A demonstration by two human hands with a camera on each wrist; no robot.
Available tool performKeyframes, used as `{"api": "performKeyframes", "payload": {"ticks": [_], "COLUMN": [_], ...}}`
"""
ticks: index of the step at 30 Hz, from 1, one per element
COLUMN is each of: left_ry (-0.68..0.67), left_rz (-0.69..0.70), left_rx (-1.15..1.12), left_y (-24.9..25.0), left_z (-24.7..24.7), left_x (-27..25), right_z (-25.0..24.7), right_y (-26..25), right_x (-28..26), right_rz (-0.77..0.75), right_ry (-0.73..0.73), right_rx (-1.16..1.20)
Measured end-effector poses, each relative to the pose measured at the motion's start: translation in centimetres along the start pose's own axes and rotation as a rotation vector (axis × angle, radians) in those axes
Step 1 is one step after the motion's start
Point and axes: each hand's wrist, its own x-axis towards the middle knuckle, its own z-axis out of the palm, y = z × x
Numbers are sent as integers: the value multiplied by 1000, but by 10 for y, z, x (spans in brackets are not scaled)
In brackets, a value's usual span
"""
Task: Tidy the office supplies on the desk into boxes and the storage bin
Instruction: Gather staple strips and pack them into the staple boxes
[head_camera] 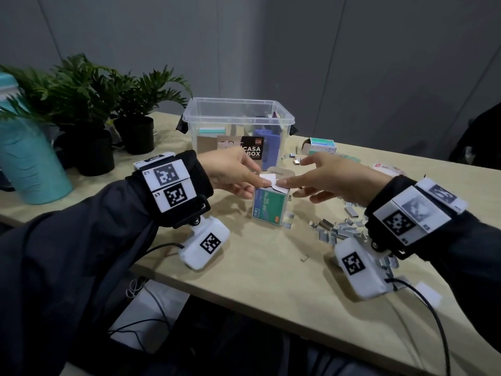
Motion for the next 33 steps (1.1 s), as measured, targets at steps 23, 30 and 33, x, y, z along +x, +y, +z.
{"api": "performKeyframes", "payload": {"ticks": [23, 30, 33], "left_ry": [-183, -251, -255], "left_rz": [56, 89, 83], "left_rx": [189, 191, 150], "left_y": [-2, -7, -8], "left_z": [1, 1, 1], "left_x": [2, 0, -3], "right_z": [8, 4, 0], "right_y": [6, 11, 9], "right_x": [-5, -8, -11], "right_rz": [-324, -470, -423], "right_ry": [-64, 5, -84], "right_rx": [113, -285, -405]}}
